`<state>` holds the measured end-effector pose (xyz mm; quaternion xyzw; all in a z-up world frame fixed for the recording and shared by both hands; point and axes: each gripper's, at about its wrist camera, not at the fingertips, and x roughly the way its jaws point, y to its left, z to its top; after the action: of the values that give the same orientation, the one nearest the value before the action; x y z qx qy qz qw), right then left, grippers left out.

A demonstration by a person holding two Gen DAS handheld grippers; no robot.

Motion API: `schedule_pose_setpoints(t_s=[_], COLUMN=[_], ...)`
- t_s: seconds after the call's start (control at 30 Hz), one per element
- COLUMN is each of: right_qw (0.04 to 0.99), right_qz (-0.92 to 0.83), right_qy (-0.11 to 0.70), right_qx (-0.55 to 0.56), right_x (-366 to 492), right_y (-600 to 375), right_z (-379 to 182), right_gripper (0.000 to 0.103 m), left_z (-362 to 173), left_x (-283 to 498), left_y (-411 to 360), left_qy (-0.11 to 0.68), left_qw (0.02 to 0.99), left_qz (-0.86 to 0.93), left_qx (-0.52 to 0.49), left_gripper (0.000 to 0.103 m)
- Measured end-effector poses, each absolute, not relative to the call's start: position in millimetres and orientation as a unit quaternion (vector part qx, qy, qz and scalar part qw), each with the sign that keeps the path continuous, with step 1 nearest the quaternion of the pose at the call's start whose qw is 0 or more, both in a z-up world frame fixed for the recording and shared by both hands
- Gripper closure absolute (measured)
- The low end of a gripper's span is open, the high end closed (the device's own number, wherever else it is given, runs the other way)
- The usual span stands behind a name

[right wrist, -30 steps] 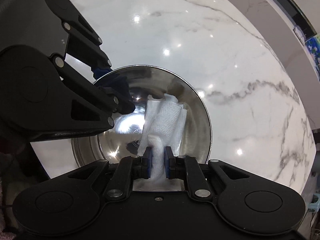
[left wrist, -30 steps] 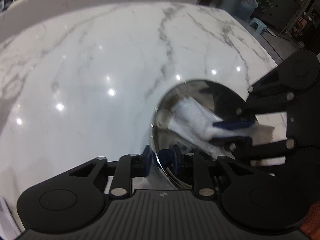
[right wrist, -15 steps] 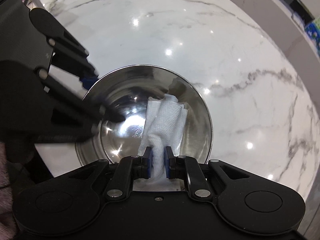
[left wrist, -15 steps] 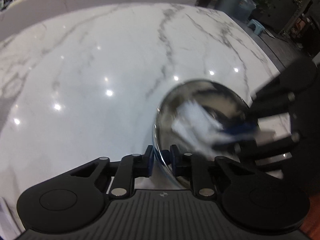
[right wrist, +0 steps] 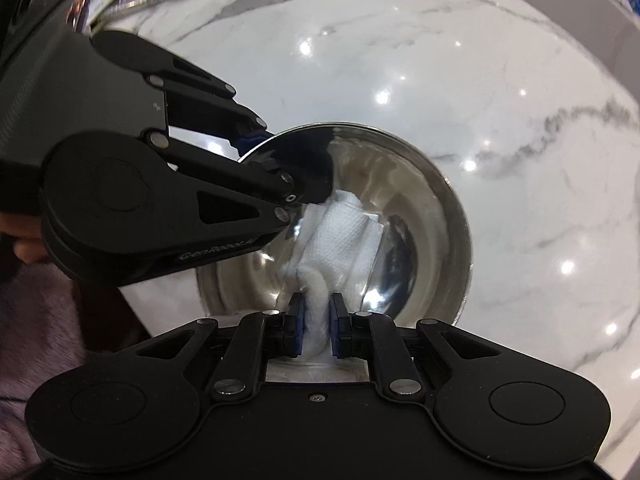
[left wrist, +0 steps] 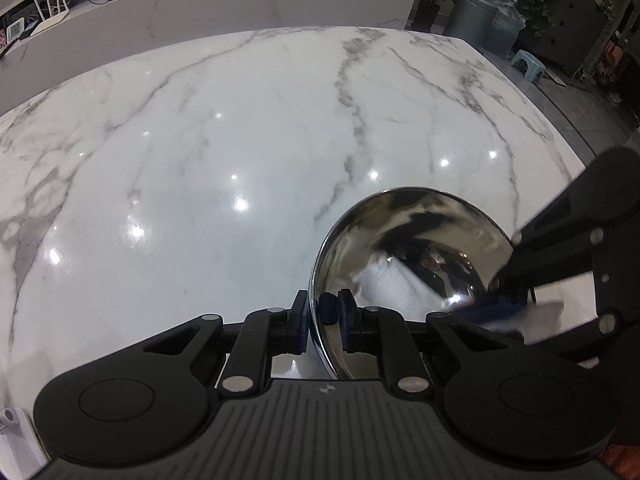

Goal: Clean bowl
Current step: 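Wipe the cloth along the bowl wall with the right gripper, then rub the white cloth around the bowl interior with the right gripper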

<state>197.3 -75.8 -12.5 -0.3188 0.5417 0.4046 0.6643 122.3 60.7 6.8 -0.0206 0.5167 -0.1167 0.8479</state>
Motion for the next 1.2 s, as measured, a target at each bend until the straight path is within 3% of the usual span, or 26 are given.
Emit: schedule_pose_setpoints(t_s=[0.27,0.4,0.67,0.9,1.2], right_qw=[0.708,0.715,0.695,0.659,0.69], right_qz=[0.383,0.393,0.42,0.41,0.384], right_qy=[0.443,0.447,0.474,0.494,0.489], right_qx=[-0.395,-0.368,-0.341,-0.391,-0.371], right_x=[201,210,120,109,116], right_y=[-82,-80,-59,-56,-53], right_z=[-24,-9,34,40,39], right_gripper=[0.093,0.092,0.091,0.092,0.092], left_z=[6,5,6,6,5], left_x=[123,123,121,120,120], left_y=[61,60,57,55,56], left_qy=[0.518,0.519,0.52,0.52,0.521], left_qw=[0.846,0.846,0.846,0.845,0.844], left_qz=[-0.12,-0.118,-0.121,-0.123,-0.124], left_qx=[-0.022,-0.021,-0.02,-0.017,-0.016], left_gripper=[0.089,0.089,0.088,0.088,0.088])
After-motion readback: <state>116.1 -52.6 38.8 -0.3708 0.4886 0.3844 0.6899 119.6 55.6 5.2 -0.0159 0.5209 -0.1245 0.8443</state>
